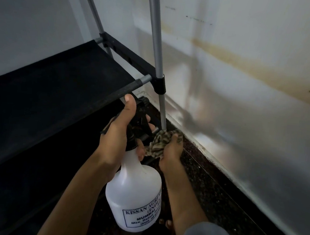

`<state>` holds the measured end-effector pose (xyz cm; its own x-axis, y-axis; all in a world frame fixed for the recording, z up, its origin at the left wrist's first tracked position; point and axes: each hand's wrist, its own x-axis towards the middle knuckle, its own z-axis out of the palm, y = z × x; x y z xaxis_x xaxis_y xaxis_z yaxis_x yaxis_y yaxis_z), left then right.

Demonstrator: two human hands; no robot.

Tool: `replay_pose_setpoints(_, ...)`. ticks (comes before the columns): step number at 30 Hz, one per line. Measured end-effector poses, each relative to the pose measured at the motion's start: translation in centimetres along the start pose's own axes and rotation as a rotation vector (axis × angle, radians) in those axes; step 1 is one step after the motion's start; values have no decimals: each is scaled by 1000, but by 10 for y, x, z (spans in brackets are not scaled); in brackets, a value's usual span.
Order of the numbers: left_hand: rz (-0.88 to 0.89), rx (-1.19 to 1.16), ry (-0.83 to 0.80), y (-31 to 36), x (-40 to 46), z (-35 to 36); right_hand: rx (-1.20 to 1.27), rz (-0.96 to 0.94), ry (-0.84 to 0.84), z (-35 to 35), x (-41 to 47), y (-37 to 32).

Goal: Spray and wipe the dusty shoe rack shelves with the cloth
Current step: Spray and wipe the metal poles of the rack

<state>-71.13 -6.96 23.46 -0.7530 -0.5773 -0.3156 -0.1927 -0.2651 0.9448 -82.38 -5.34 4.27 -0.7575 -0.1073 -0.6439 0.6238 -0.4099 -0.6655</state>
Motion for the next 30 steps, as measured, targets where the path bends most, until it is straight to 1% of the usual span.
replay_pose_setpoints(1,1,3,6,0,0,-1,76,86,41,0,1,-9)
replay_pose_setpoints(2,4,12,12,-1,0,-2,85,59,100,1,-2,-16)
replay_pose_setpoints(3,8,21,16,-1,1,-3,56,-72,176,3,-11,-22)
replay_pose_setpoints(4,9,25,19,-2,2,-3,-7,-290,201,6,-23,-24)
replay_pose_setpoints(5,9,24,21,-2,2,-4,-112,-529,156,10,-34,-20)
replay_pose_setpoints(6,7,18,21,-2,3,-3,-297,-761,84,12,-43,-11)
replay_pose_setpoints(7,7,13,18,-3,3,-3,-541,-937,17,12,-49,1)
replay_pose_setpoints(8,9,14,12,-3,2,-2,-776,-1039,-11,9,-50,13)
replay_pose_setpoints(9,12,20,6,-4,2,-1,-924,-1083,-15,4,-45,23)
replay_pose_setpoints(10,14,23,5,-4,1,-1,-962,-1077,-21,-1,-40,24)
replay_pose_setpoints(12,11,22,13,-5,-1,-1,-907,-979,-76,-8,-31,2)
replay_pose_setpoints(13,9,25,17,-5,-1,-2,-906,-923,-158,-10,-24,-14)
replay_pose_setpoints(15,-2,32,26,-5,-1,-3,-897,-797,-424,-12,-9,-47)
replay_pose_setpoints(17,-1,29,23,-5,-1,-3,-817,-642,-680,-15,0,-70)
replay_pose_setpoints(18,4,26,20,-4,-1,-3,-790,-531,-775,-16,6,-76)
replay_pose_setpoints(19,6,19,20,-5,-1,-2,-787,-418,-831,-17,13,-81)
replay_pose_setpoints(21,3,0,28,-4,-2,-1,-843,-247,-840,-20,30,-86)
replay_pose_setpoints(23,4,-13,36,-4,-1,-1,-1052,-219,-773,-27,41,-78)
replay_pose_setpoints(24,4,-15,40,-3,0,-1,-1173,-238,-700,-32,46,-65)
replay_pose_setpoints(25,5,-16,44,-3,0,-2,-1214,-250,-638,-38,47,-53)
replay_pose_setpoints(26,4,-17,49,-3,1,-3,-1170,-228,-573,-44,49,-39)
replay_pose_setpoints(27,2,-21,54,-3,2,-4,-1065,-183,-526,-48,46,-29)
replay_pose_setpoints(30,-3,-31,67,-3,3,-4,-660,-59,-387,-36,28,-23)
